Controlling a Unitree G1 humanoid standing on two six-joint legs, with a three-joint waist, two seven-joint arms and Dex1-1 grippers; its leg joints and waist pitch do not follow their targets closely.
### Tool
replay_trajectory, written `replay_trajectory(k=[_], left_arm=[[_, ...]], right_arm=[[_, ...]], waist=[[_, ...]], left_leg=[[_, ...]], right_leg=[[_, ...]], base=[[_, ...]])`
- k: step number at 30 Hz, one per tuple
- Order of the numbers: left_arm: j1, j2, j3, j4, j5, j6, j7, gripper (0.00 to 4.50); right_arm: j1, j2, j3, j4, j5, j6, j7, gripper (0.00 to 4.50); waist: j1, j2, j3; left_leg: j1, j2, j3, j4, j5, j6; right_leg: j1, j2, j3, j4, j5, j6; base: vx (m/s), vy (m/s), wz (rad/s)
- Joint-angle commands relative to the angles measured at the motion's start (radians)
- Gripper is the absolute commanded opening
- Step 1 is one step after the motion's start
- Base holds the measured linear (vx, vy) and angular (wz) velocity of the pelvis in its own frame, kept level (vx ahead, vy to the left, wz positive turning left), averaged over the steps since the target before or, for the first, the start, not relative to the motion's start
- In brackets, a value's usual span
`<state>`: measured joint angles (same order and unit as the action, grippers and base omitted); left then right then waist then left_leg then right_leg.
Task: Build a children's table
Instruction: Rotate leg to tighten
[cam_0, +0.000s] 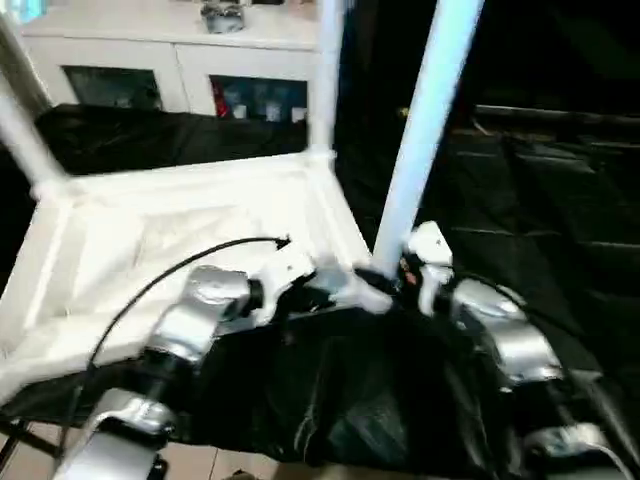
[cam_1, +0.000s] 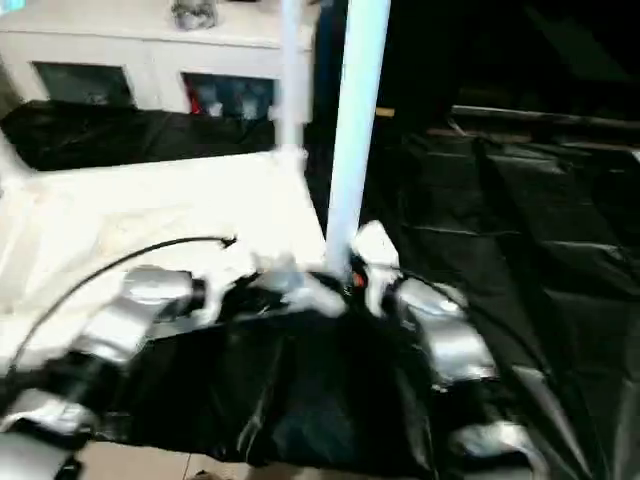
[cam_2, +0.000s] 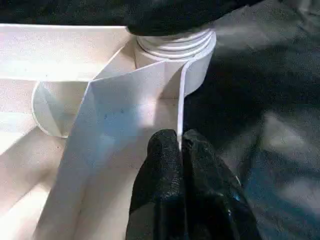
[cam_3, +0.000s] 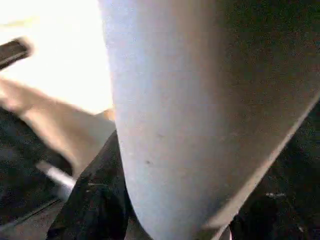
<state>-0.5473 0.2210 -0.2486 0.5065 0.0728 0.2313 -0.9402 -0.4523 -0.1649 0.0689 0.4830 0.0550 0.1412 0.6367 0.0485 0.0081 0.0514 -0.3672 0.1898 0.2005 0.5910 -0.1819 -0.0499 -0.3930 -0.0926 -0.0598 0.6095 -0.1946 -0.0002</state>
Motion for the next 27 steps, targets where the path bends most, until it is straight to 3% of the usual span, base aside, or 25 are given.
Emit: replay_trajectory(k=[1, 5, 15, 16, 17, 19, 22, 27], left_arm=[[-0.039, -0.075, 0.009, -0.007, -0.017, 0.018, 0.117, 0.0], [-0.062, -0.132, 0.003, 0.016, 0.009, 0.039, 0.204, 0.0], [-0.072, -0.143, -0.004, 0.024, 0.02, 0.042, 0.222, 0.0], [-0.073, -0.145, -0.005, 0.022, 0.021, 0.045, 0.224, 0.0], [-0.058, -0.118, -0.006, -0.002, 0.003, 0.031, 0.165, 0.0], [-0.03, -0.059, -0.007, -0.042, -0.03, -0.02, 0.04, 0.0], [-0.019, -0.009, -0.018, -0.052, -0.032, -0.047, -0.033, 0.0], [-0.016, 0.048, -0.014, -0.054, -0.041, -0.068, -0.123, 0.0]], right_arm=[[0.019, 0.087, 0.105, 0.046, -0.029, 0.04, -0.006, 1.98], [-0.029, 0.187, 0.092, 0.094, -0.04, 0.041, -0.132, 1.98], [-0.045, 0.208, 0.089, 0.118, -0.049, 0.032, -0.168, 1.98], [-0.046, 0.211, 0.09, 0.121, -0.051, 0.028, -0.171, 2.54], [-0.04, 0.172, 0.073, 0.097, -0.023, 0.044, -0.111, 2.68], [-0.028, 0.077, 0.054, 0.044, 0.011, 0.07, 0.014, 2.7], [-0.022, 0.012, 0.075, 0.024, -0.01, 0.062, 0.084, 3.09], [-0.003, -0.062, 0.1, -0.023, 0.013, 0.036, 0.218, 3.16]], waist=[[-0.005, -0.005, -0.049], [-0.015, -0.002, -0.052], [-0.016, -0.002, -0.052], [-0.016, -0.002, -0.051], [-0.017, 0.01, -0.05], [-0.015, -0.001, -0.055], [-0.015, -0.003, -0.06], [-0.009, -0.004, -0.065]], left_leg=[[0.019, 0.039, -0.03, -0.083, -0.35, -0.025], [0.016, 0.037, -0.031, -0.084, -0.344, -0.019], [0.014, 0.038, -0.029, -0.085, -0.353, -0.007], [0.015, 0.039, -0.03, -0.086, -0.359, -0.008], [0.017, 0.039, -0.031, -0.086, -0.368, -0.013], [0.012, 0.038, -0.032, -0.085, -0.364, 0.002], [0.006, 0.041, -0.025, -0.081, -0.285, 0.019], [0.002, 0.041, -0.021, -0.072, -0.194, 0.05]], right_leg=[[0.02, -0.058, 0.043, -0.103, -0.449, -0.153], [0.02, -0.056, 0.042, -0.104, -0.433, -0.15], [0.021, -0.055, 0.042, -0.103, -0.396, -0.158], [0.02, -0.055, 0.043, -0.104, -0.407, -0.156], [0.019, -0.056, 0.043, -0.104, -0.415, -0.154], [0.028, -0.054, 0.042, -0.104, -0.395, -0.15], [0.03, -0.052, 0.044, -0.087, -0.247, -0.192], [0.04, -0.054, 0.043, -0.073, -0.134, -0.234]], base=[[0.0, 0.0, 0.0], [0.0, 0.0, 0.0], [0.0, 0.0, 0.0], [0.0, 0.0, 0.0], [0.0, 0.0, 0.0], [0.0, 0.0, 0.0], [0.0, 0.0, 0.0], [0.0, 0.0, 0.0]])
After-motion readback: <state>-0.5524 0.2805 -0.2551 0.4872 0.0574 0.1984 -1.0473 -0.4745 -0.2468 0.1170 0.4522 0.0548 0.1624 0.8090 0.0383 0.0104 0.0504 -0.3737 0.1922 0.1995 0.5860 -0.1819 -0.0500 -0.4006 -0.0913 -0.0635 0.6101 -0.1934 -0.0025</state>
